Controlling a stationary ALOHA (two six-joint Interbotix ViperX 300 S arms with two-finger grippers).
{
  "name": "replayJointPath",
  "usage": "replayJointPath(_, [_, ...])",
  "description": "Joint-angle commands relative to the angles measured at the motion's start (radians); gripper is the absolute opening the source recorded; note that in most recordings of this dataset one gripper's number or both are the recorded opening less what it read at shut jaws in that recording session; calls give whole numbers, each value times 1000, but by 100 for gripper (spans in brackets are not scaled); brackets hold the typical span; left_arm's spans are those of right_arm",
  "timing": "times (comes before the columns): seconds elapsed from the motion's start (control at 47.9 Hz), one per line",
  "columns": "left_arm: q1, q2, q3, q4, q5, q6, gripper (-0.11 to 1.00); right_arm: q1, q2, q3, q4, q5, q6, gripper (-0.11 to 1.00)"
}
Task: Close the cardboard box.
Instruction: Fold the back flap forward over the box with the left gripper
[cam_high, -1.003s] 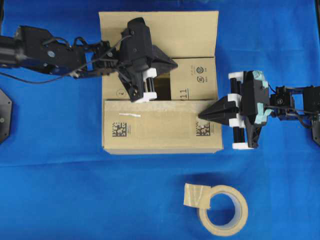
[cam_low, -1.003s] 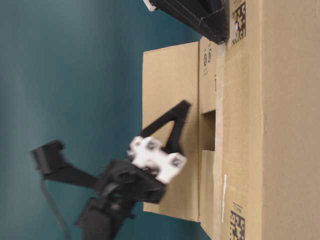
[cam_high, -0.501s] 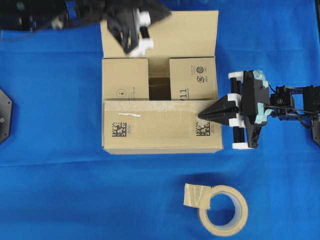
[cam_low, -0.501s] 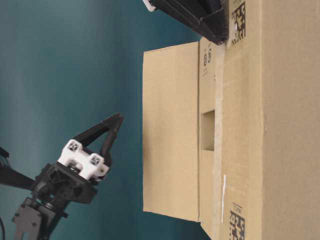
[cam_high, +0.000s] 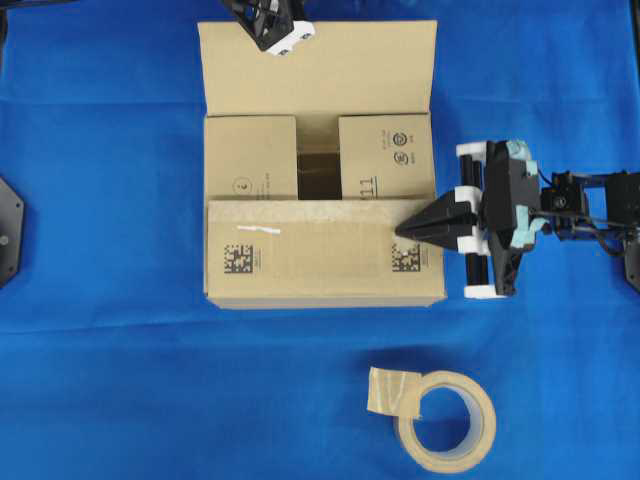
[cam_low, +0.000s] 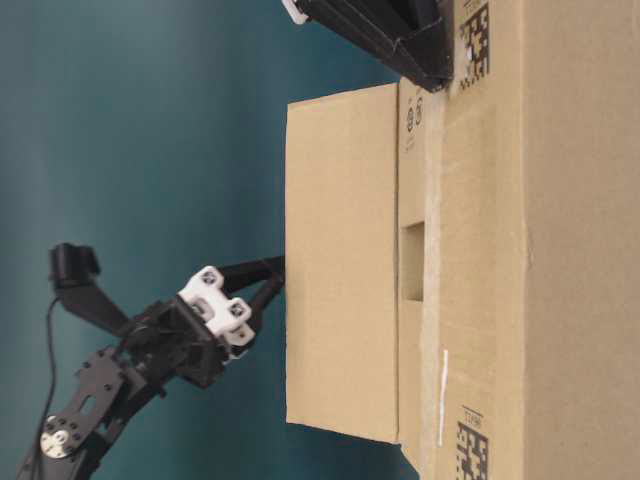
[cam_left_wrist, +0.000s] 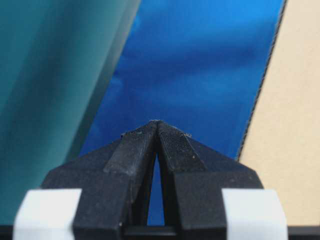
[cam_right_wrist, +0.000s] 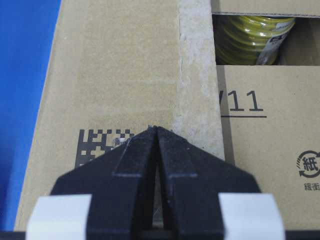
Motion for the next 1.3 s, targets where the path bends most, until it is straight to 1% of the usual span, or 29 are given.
replayJointPath(0.0, [5,-6,-26,2,6,-8,3,-2,-3,-12,-2,-11,-3,1])
replayJointPath(0.292, [-20,-2,-29,2,57,-40,3,-3,-5,-14,-3,-15,-5,1])
replayJointPath(0.627, [-66,-48,-29,2,83,-41,3,-5,-3,-12,-5,-14,-6,1])
replayJointPath(0.836, [-124,-64,-23,0,132,-44,3,-6,-5,-14,-5,-15,-6,1])
replayJointPath(1.003, [-184,-74,-9,0,140,-52,3,-5,-3,-14,-5,-18,-6,1])
replayJointPath(1.128, [-213,-80,8,0,138,-63,3,-5,-5,-14,-6,-21,-6,1])
replayJointPath(1.274, [-244,-95,43,0,124,-97,3,-6,-3,-12,-5,-21,-6,1])
